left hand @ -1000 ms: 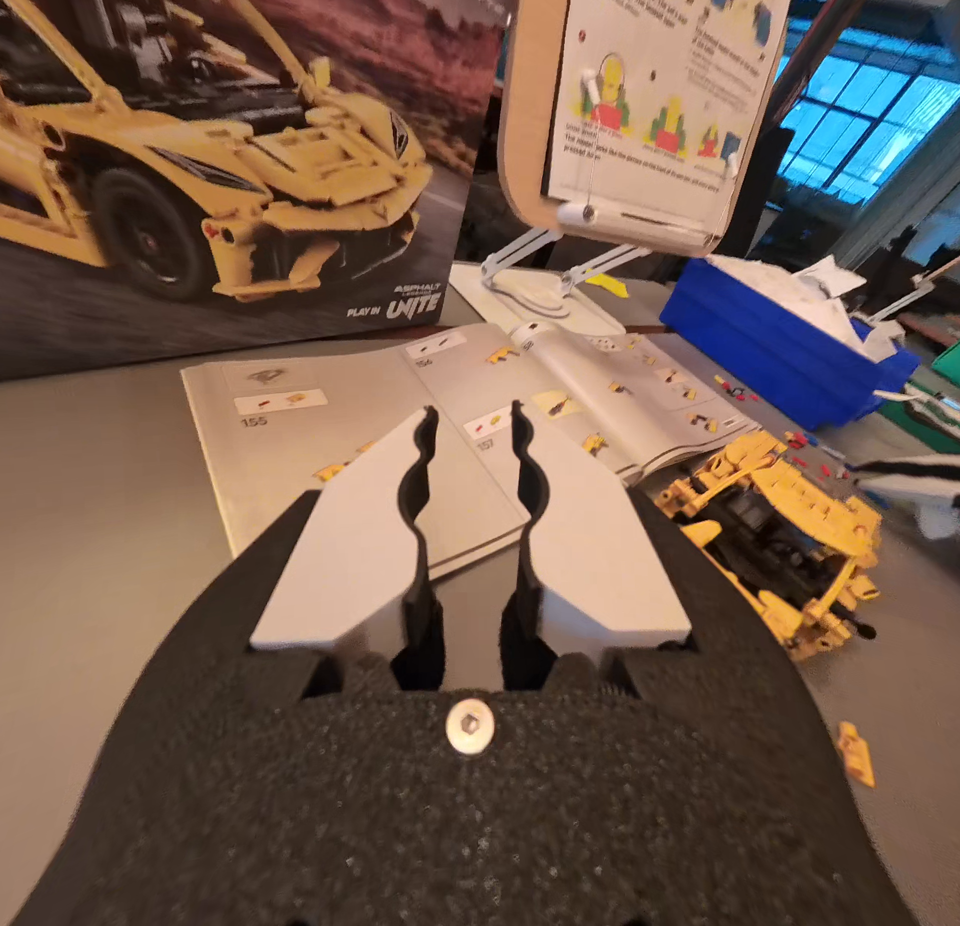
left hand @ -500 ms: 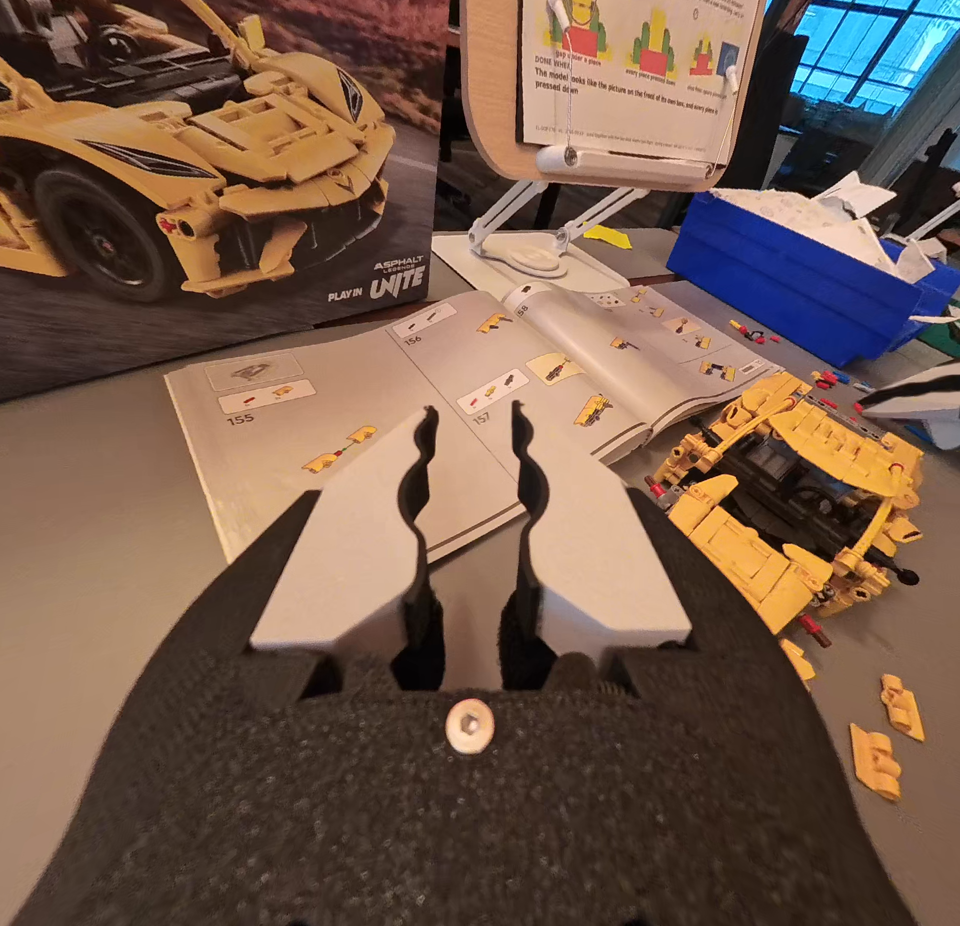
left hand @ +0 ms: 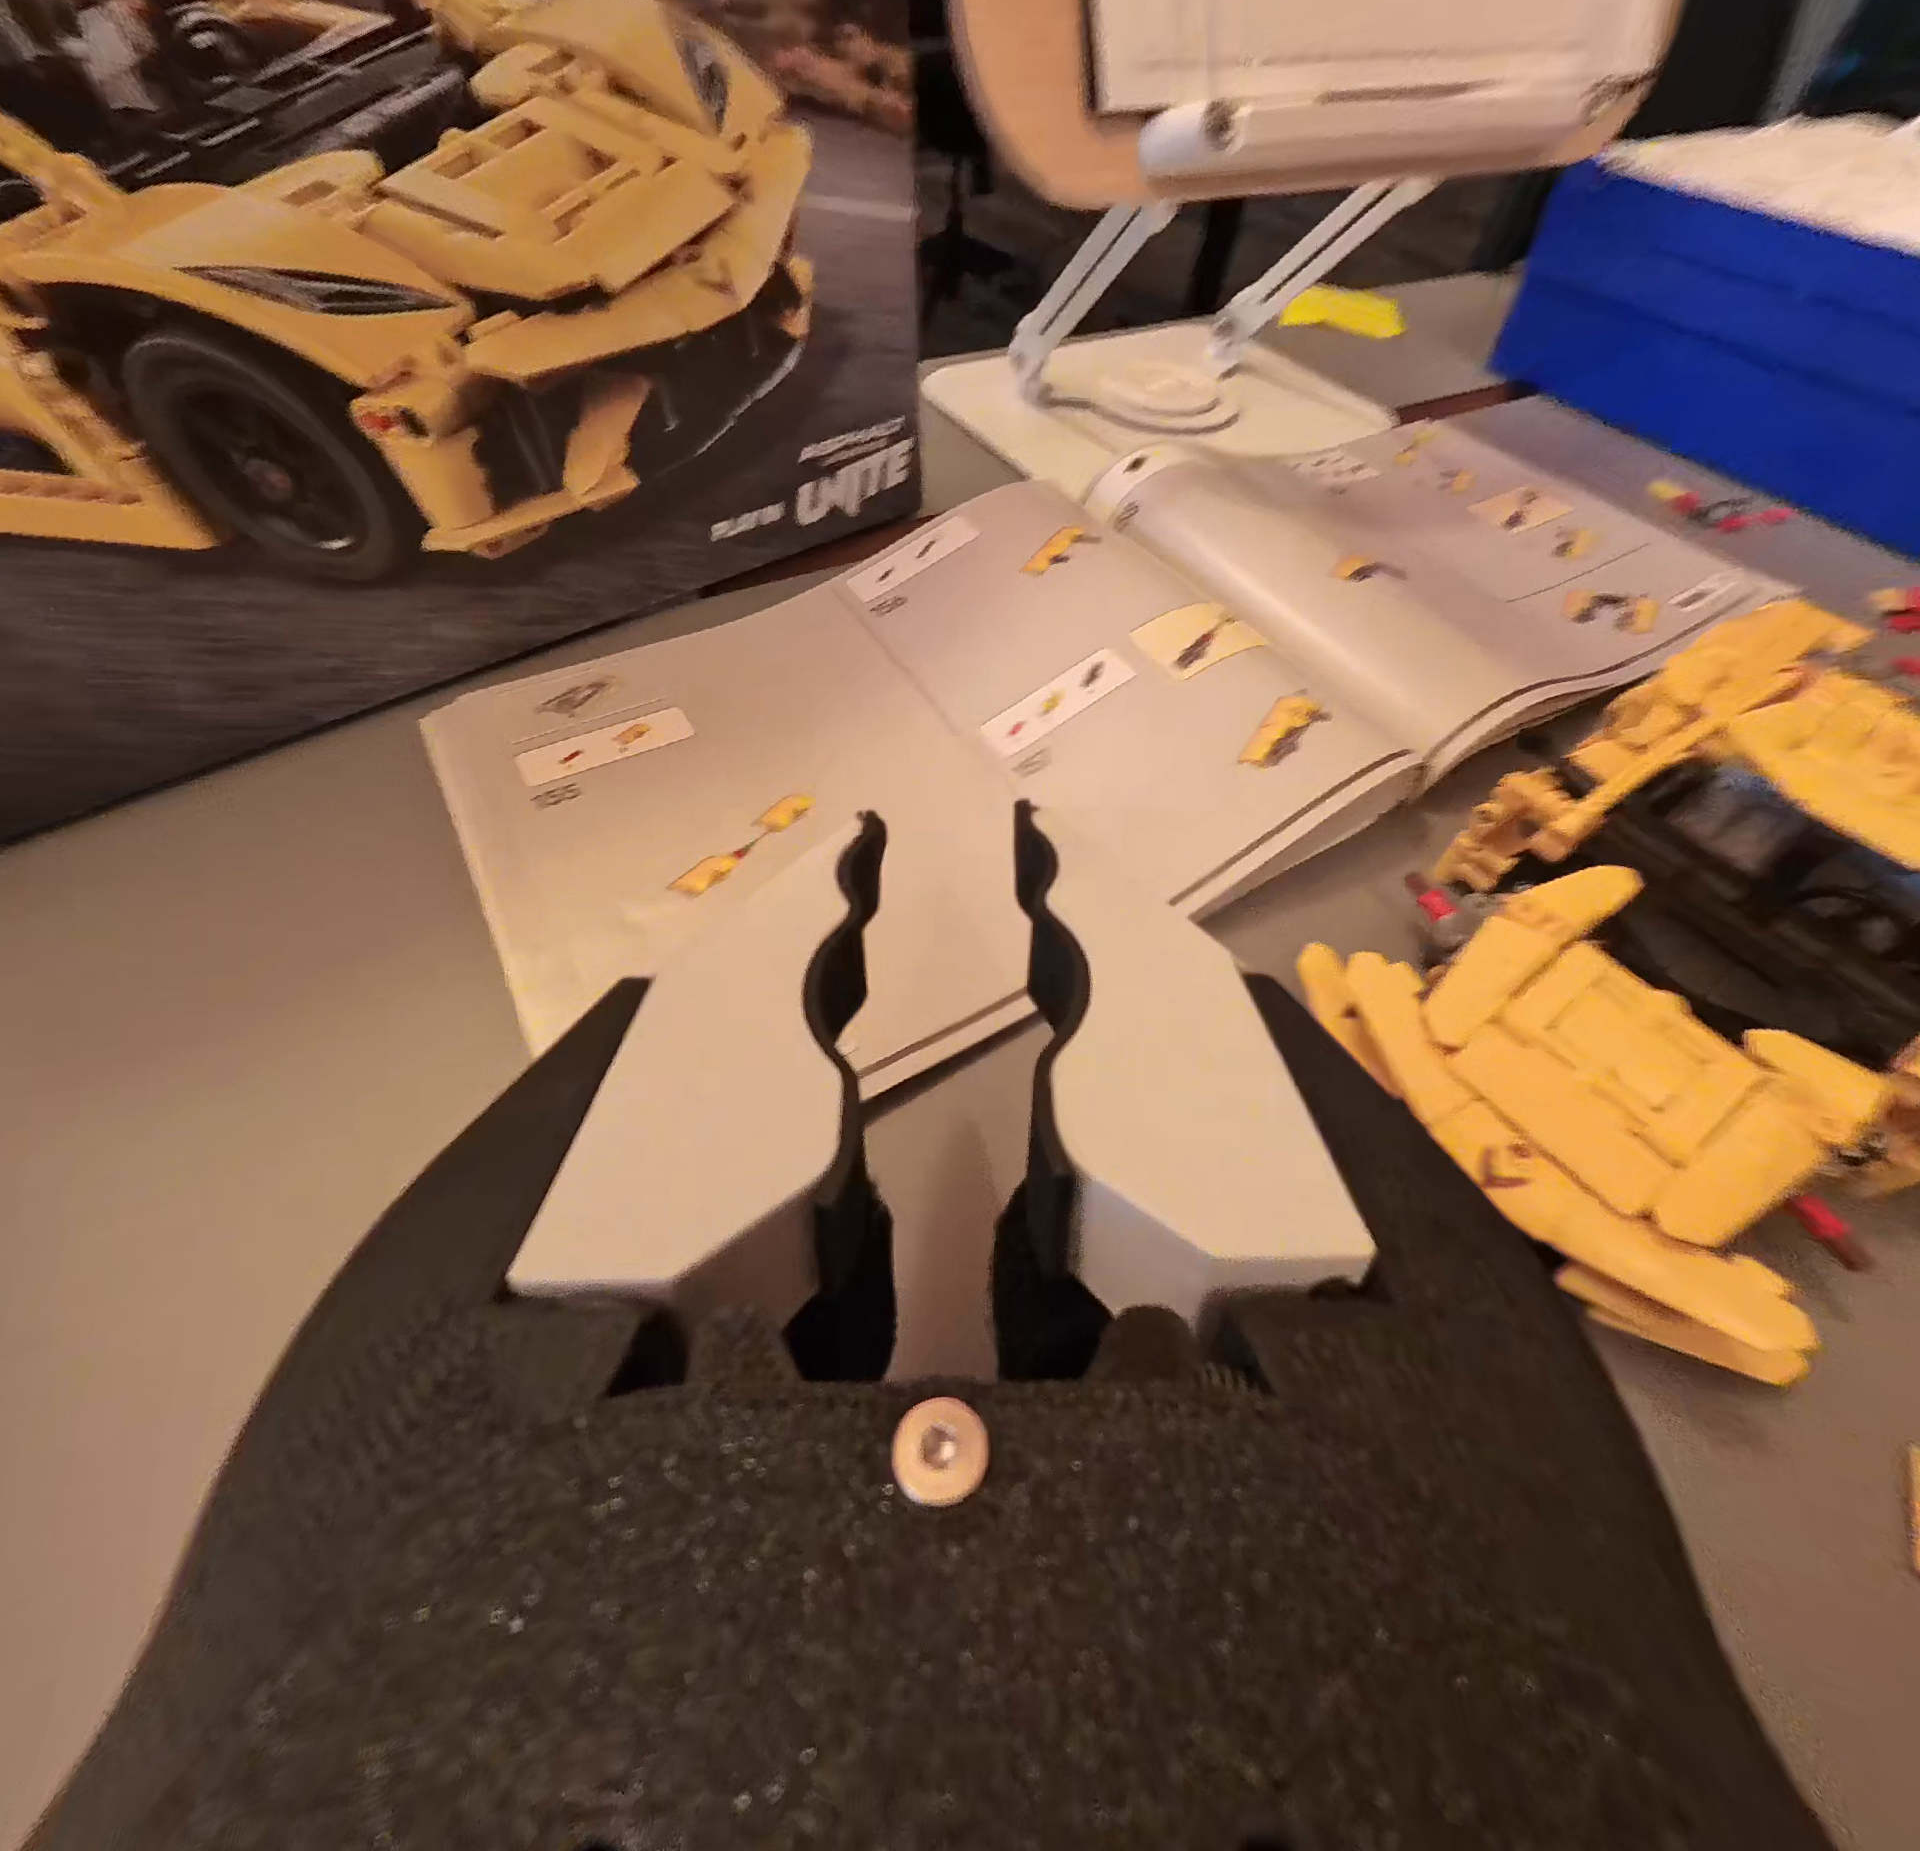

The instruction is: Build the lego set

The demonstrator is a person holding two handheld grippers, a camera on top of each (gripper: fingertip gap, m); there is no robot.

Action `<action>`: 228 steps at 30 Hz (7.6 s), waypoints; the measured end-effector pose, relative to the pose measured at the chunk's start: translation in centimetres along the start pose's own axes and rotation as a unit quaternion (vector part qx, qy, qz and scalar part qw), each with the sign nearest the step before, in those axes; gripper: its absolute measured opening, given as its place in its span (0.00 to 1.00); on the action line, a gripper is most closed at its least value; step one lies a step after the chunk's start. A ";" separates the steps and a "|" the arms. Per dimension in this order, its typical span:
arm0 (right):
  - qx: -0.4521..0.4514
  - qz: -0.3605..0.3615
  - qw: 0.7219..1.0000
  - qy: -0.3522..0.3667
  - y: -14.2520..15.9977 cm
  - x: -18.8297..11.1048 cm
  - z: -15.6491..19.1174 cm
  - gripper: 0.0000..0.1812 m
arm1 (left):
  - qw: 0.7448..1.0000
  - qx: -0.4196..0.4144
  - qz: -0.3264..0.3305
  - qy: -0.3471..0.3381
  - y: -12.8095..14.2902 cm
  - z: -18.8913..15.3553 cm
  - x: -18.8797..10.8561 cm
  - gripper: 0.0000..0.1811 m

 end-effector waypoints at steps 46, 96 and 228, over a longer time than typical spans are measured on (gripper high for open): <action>-0.372 -0.267 0.852 0.255 -14.7 4.8 7.5 0.04 | 0.898 -0.199 -0.058 0.388 -2.4 -10.9 -1.6 0.18; 0.322 -0.383 0.844 -0.194 -16.0 0.7 4.7 0.01 | 0.853 -0.169 -0.180 0.460 -4.4 -16.8 -1.0 0.00; 0.101 -0.268 0.956 -0.069 -15.6 -3.1 2.7 0.15 | 0.935 0.239 -0.159 0.209 -3.8 -18.5 -1.9 0.04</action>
Point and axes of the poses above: each gripper's, where its closed fingertips meet, x out along the fingers, y out of its underside, z = x × y across the jaws, the point moved 5 cm from there along -x, back along the fingers, and after that the axes turned 14 degrees about y, right-handed, at the moved point
